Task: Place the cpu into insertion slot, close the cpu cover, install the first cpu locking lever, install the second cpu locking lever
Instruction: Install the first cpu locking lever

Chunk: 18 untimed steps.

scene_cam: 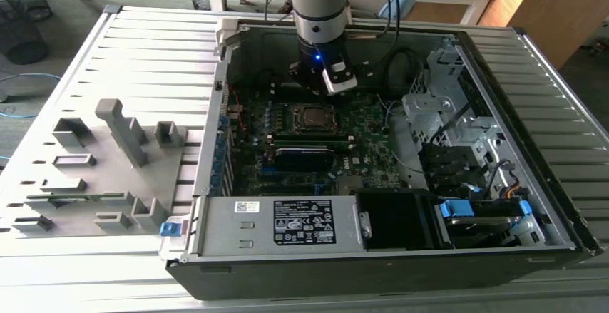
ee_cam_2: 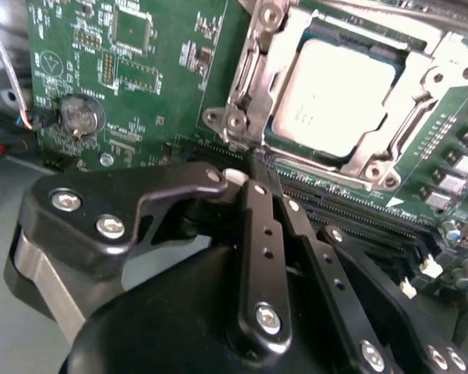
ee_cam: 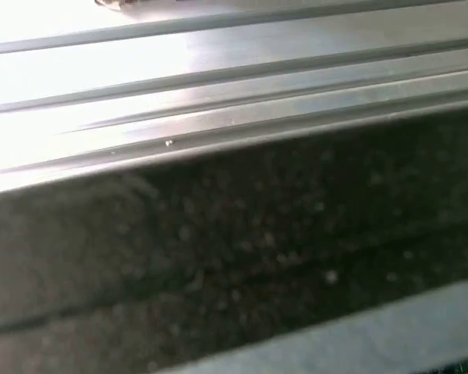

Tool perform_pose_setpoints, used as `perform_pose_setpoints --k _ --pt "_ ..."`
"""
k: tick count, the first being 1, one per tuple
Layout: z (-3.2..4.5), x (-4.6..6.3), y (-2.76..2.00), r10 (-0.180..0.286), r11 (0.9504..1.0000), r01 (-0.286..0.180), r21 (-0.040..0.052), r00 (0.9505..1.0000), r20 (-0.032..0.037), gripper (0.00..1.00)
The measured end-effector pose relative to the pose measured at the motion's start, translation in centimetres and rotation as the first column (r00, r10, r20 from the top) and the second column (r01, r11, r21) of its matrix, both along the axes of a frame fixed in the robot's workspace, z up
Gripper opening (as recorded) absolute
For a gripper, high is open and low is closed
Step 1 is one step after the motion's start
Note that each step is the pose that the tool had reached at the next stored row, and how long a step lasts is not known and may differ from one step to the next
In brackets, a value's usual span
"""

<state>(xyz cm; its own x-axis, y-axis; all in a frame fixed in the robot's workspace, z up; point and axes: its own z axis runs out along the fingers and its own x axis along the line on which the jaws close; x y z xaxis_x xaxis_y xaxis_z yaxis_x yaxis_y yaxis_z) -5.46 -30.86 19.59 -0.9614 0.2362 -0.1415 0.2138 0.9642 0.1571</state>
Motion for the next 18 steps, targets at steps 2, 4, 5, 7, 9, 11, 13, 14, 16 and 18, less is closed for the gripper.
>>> perform_pose_setpoints --k 2,4,5,7,9,11,13,14,16,18 --pt "0.17 -0.01 -0.01 0.000 0.9998 0.000 0.0190 1.0000 -0.0006 0.11" --pt "0.41 0.00 -0.01 0.000 0.9996 0.000 0.0285 1.0000 -0.0003 0.11" --pt "0.54 0.00 -0.01 0.000 0.9995 0.000 0.0310 1.0000 -0.0002 0.11" --pt "0.72 0.00 -0.03 0.000 0.9995 0.000 0.0320 1.0000 -0.0002 0.11" --pt "0.84 0.00 -0.07 0.000 0.9995 0.000 0.0323 1.0000 -0.0003 0.11" --pt "0.88 0.00 -0.17 0.000 0.9995 0.000 0.0324 1.0000 -0.0001 0.11" --pt "0.90 0.00 -0.35 0.000 0.9995 0.000 0.0322 1.0000 -0.0001 0.11" --pt "0.90 0.00 -0.45 0.000 0.9995 0.000 0.0321 1.0000 0.0001 0.11" --pt "0.90 -0.01 -0.65 0.000 0.9995 0.000 0.0322 1.0000 0.0010 0.11" --pt "0.90 -0.02 -0.79 0.000 0.9995 0.000 0.0322 1.0000 0.0020 0.11"
